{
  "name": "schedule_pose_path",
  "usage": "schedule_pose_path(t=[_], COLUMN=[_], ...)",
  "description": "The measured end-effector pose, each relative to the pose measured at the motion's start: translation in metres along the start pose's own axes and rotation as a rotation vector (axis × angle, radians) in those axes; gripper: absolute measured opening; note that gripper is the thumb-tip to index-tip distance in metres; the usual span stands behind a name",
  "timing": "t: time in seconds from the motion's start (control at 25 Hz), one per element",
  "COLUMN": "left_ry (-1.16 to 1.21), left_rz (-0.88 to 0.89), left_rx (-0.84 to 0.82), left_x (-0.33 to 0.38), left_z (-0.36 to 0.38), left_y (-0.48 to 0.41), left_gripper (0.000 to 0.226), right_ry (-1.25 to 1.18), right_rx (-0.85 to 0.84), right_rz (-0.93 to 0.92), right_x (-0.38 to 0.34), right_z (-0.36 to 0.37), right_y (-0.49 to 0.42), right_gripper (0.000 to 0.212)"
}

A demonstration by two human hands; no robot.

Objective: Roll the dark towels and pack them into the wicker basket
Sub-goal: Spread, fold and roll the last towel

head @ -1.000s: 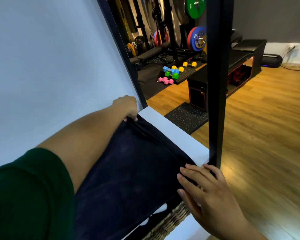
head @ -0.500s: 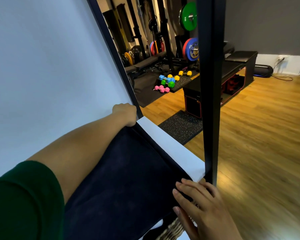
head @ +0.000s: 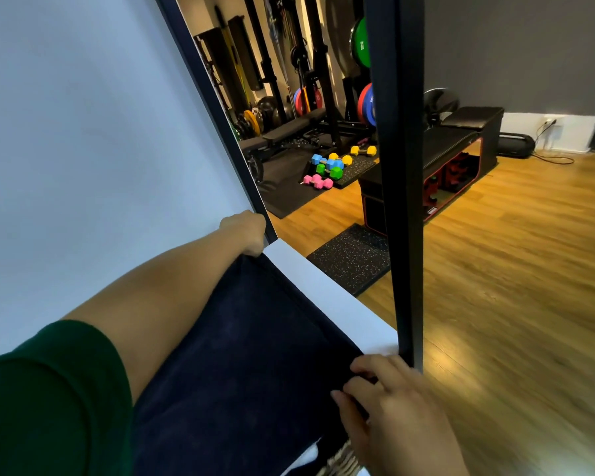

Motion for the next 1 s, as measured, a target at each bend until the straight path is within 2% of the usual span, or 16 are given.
schedule_pose_path(t=[0.04, 0.12, 0.2, 0.24, 0.32, 0.4, 0.48, 0.52, 0.56, 0.6, 0.68, 0.76, 0.84, 0.92, 1.0], left_ry=[-0.013, -0.026, -0.012, 0.004, 0.11, 0.44, 1.039, 1.319, 1.46, 1.452, 1.224, 0.958, 0.795, 0.745, 0.782], left_rz=[0.004, 0.006, 0.011, -0.006, -0.035, -0.042, 0.001, 0.01, -0.01, -0.033, -0.123, -0.224, -0.44, -0.709, -0.829], left_rx=[-0.012, -0.023, 0.049, 0.112, 0.22, 0.203, 0.124, 0.168, 0.283, 0.402, 0.486, 0.43, 0.346, 0.237, 0.102], left_x=[0.003, 0.005, 0.006, 0.005, 0.002, -0.004, -0.011, -0.022, -0.039, -0.058, -0.093, -0.124, -0.151, -0.173, -0.18], left_z=[0.005, 0.006, -0.005, -0.008, -0.003, 0.021, 0.042, 0.048, 0.055, 0.065, 0.102, 0.156, 0.216, 0.266, 0.303], left_y=[-0.003, -0.004, -0.002, -0.001, -0.002, -0.004, 0.006, 0.021, 0.044, 0.074, 0.15, 0.233, 0.306, 0.369, 0.411], left_gripper=[0.022, 0.023, 0.019, 0.018, 0.015, 0.018, 0.024, 0.022, 0.018, 0.015, 0.015, 0.026, 0.042, 0.056, 0.069], right_ry=[-0.048, -0.16, -0.205, -0.277, -0.361, -0.346, -0.25, -0.142, -0.032, 0.04, 0.026, -0.011, 0.054, 0.133, 0.133], right_rx=[-0.076, -0.208, -0.266, -0.254, -0.149, -0.082, -0.115, -0.117, -0.095, -0.052, -0.031, -0.186, -0.442, -0.626, -0.69], right_rz=[0.08, 0.219, 0.305, 0.337, 0.363, 0.405, 0.425, 0.389, 0.322, 0.22, -0.004, -0.119, -0.142, -0.213, -0.35], right_x=[-0.001, -0.005, -0.007, -0.006, -0.004, 0.0, -0.001, -0.004, -0.01, -0.02, -0.045, -0.067, -0.084, -0.113, -0.151], right_z=[-0.001, -0.001, -0.005, -0.007, -0.003, 0.001, 0.0, -0.002, -0.007, -0.012, -0.009, 0.012, 0.038, 0.064, 0.094], right_y=[-0.003, -0.009, -0.016, -0.016, -0.012, -0.006, -0.005, -0.007, -0.01, -0.016, -0.033, -0.057, -0.082, -0.108, -0.124], right_gripper=[0.016, 0.029, 0.02, 0.014, 0.018, 0.022, 0.019, 0.019, 0.021, 0.024, 0.025, 0.034, 0.049, 0.062, 0.066])
Point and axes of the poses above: each hand's wrist, its own y-axis away from the middle knuckle, its own z-axis out of the palm, x = y × z, the point moved 3 cm from there along -y, towards the middle knuckle, and after that the axes turned 7 degrees about -x, right-handed, at the moved point
